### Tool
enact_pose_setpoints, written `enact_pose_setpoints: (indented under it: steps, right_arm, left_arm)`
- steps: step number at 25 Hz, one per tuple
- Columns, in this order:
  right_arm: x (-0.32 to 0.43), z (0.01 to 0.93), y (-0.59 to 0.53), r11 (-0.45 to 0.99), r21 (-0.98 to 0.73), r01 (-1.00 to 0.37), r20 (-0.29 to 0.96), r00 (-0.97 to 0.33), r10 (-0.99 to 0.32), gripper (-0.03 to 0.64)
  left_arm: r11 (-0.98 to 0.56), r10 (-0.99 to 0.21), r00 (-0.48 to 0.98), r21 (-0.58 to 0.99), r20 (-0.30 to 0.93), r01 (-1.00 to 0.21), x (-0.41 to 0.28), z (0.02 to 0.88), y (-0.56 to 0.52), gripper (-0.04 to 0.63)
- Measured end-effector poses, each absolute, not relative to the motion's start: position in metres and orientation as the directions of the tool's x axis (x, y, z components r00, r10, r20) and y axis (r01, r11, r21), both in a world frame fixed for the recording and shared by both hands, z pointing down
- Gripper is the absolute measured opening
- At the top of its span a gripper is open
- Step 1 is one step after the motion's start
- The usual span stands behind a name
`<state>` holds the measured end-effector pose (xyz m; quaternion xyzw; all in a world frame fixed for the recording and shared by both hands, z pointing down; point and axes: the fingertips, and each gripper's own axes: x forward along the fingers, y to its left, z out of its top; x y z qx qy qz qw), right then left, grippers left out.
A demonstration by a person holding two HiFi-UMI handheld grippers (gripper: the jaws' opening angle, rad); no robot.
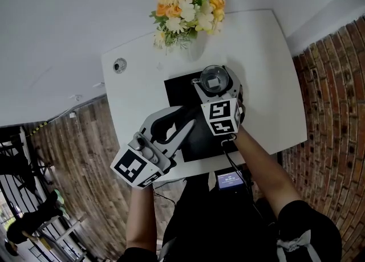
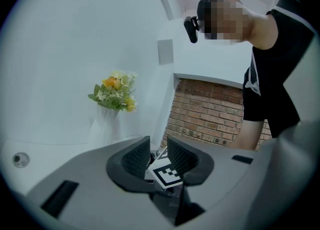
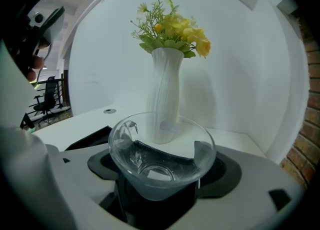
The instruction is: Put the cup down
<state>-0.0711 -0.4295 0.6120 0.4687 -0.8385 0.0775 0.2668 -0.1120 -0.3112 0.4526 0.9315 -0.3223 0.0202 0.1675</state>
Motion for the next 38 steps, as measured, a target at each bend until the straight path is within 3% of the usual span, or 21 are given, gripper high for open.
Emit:
enact_pose_setpoints:
  steps: [18,28,38]
  right_arm:
    - [-0.051,0.595,-0.402,0.607,0.060,-0.793,0.526,-0.492,-0.694,0.413]
    - [-0.040,0.558,-0.375,0.680,-0.008,-0.733,0.471,-0.603,-0.644,0.406]
    - [-0.028,0.497,-0.347,0.741,-0.034,-0.671,0.388,-0.692,-0.609,0.234]
  left_arm:
    - [-0.722,-0.621,0.769,0.273,0.149,-0.636,-0.110,0.448,-0.301,0.098]
    - [-0.700,-0.652,0.742,0.252,0.156,-0.668,-0.110,0.445,-0.288,0.098]
    - [-0.696,-0.664,0.732,0.231,0.153,-0.679,-0.105,0.437,-0.276,0.098]
